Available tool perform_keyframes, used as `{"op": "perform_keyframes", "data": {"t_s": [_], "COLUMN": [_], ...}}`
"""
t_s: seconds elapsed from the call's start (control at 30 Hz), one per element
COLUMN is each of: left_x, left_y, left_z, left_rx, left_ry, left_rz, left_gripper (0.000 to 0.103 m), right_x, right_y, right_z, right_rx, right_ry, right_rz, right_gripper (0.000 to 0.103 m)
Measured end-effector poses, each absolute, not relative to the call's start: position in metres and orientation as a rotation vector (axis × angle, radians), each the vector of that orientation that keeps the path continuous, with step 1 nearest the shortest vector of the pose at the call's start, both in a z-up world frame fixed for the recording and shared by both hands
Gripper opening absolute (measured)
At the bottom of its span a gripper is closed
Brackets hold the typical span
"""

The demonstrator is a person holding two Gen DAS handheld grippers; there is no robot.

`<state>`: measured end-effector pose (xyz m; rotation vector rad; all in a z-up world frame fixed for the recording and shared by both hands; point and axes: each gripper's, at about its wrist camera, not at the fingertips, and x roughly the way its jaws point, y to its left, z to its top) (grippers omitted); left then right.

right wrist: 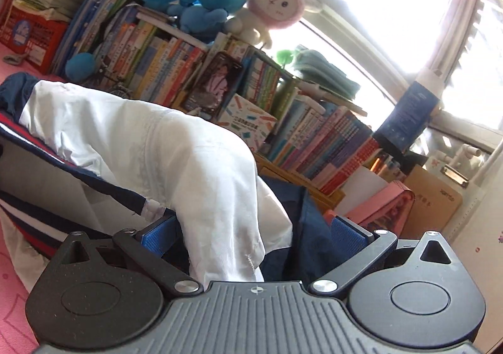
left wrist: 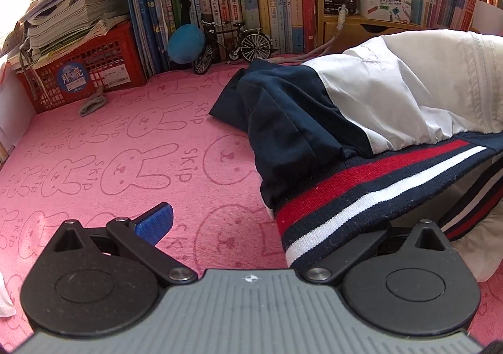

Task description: Fold clothes

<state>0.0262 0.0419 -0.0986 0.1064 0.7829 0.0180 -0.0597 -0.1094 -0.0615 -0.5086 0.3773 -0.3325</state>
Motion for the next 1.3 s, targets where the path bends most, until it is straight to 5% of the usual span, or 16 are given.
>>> {"op": "perform_keyframes", "data": {"t_s": [0.6, 0.77, 0.9, 1.13, 1.3], "left_x": [-0.009, -0.055, -0.075, -0.102, -0.116], "left_y": [0.059, 0.083, 0.102, 0.14, 0.158], "left_z": [0.015, 0.009, -0.036, -0.043, -0.04], "left_rx": [-0.084, 0.035, 0.077, -0.068, -0.139], "left_ry": [0.222, 0.307, 0.545, 0.636, 0.648], "left_rz": [0.037, 0.022, 0.099, -0.034, -0.154], "left_gripper": [0.103, 0.103, 0.103, 0.102, 0.103], "right_x": [-0.148, -0.173, -0.185, -0.201, -0.186], "right_y": [-0.197, -0.226, -0.242, -0.278, -0.328], "right_z": [0.013, -0.006, -0.039, -0.068, -0.041], "right_rx": [-0.361, -0.246, -0.159, -0.101, 0.267], "right_ry": [0.03, 0.258, 0.477, 0.675, 0.526], "right_rz": [-0.502, -0.293, -0.131, -0.283, -0.288], "right_gripper": [0.103, 0.103, 0.103, 0.1, 0.103]}}
